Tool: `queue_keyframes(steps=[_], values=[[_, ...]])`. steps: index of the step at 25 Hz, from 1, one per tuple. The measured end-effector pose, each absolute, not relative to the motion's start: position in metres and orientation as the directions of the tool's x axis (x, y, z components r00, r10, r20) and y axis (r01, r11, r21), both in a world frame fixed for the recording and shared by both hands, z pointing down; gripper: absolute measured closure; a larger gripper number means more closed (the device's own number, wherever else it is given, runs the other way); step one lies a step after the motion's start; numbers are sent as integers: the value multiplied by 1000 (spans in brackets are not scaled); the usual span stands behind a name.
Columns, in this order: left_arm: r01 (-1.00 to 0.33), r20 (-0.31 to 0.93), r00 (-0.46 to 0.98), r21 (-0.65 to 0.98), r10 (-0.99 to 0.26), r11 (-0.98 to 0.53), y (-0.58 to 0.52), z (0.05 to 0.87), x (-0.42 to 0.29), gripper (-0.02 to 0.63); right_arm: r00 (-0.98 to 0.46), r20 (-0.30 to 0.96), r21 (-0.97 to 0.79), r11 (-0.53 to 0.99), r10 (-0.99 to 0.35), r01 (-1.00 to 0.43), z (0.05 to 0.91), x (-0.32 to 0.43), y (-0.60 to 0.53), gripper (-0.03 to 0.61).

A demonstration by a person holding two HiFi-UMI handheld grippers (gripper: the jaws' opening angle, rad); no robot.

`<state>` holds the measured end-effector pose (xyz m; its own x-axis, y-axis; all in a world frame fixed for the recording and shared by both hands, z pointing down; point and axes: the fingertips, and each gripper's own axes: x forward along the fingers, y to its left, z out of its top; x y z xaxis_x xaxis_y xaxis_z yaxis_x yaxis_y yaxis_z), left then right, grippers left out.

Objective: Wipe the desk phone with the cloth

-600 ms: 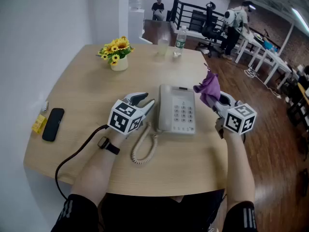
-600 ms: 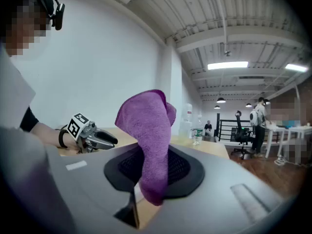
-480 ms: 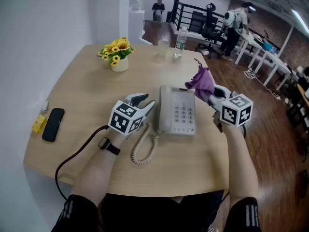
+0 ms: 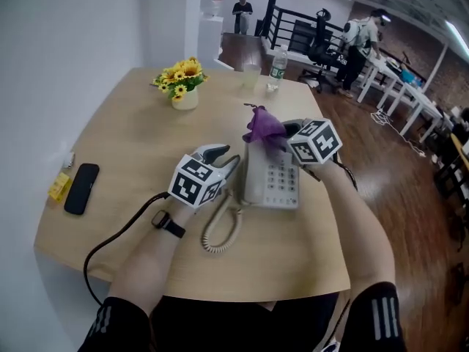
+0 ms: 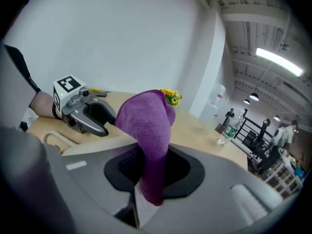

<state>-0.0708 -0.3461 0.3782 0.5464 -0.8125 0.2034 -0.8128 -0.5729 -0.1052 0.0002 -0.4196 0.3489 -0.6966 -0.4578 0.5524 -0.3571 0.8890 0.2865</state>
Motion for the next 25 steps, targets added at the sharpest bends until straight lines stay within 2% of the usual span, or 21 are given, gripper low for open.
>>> queue_keyframes(steps=[5,10,17,21,25], values=[[-813,203,546,-106,-813,-573,-346,378,-72,485,-657,603,303,892,-453,-337,366,-6,-431,494],[-812,203,548,-105,-812,-574,-346,378,-71,485,-592,662,311,888,-459,-339,378,28,-437,494],[-812,204,546,-108,-812,-573,-346,378,-72,485,-506,691,341,850,-516,-401,378,83,-450,494],[-813,204,545,-107,-813,-572,-346,379,-72,485,-416,684,420,790,-599,-448,373,110,-463,494],[-813,204,545,-106,-813,-572,-346,379,-72,485,-495,623,364,785,-606,-502,364,106,-466,494]])
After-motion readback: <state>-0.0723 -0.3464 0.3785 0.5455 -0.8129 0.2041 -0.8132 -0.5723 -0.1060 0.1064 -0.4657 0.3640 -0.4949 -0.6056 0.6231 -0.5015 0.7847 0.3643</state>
